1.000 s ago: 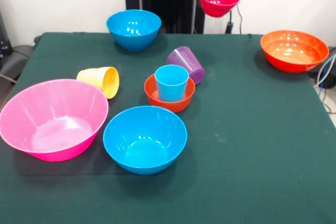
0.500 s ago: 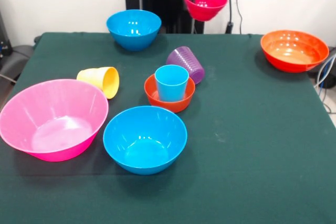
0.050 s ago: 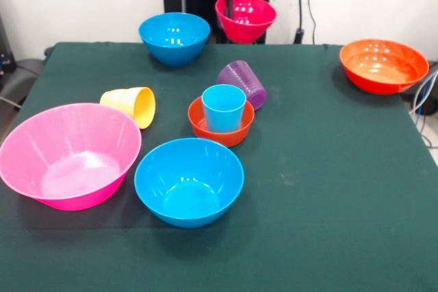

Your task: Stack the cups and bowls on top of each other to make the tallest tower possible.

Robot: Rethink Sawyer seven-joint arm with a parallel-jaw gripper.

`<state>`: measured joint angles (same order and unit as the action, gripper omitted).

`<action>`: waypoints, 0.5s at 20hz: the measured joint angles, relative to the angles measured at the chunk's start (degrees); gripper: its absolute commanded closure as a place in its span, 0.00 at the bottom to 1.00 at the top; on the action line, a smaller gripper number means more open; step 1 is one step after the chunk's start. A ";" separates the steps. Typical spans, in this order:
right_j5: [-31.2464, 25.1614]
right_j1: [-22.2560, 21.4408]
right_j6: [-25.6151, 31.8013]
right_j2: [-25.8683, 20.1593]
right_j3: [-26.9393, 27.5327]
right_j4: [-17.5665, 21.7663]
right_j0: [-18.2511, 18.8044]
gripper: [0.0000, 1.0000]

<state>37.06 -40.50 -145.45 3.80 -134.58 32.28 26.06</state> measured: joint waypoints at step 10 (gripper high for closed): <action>-0.54 0.14 0.00 -1.78 4.43 -3.67 -0.92 1.00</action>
<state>36.52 -40.37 -145.45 2.03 -130.15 28.61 25.14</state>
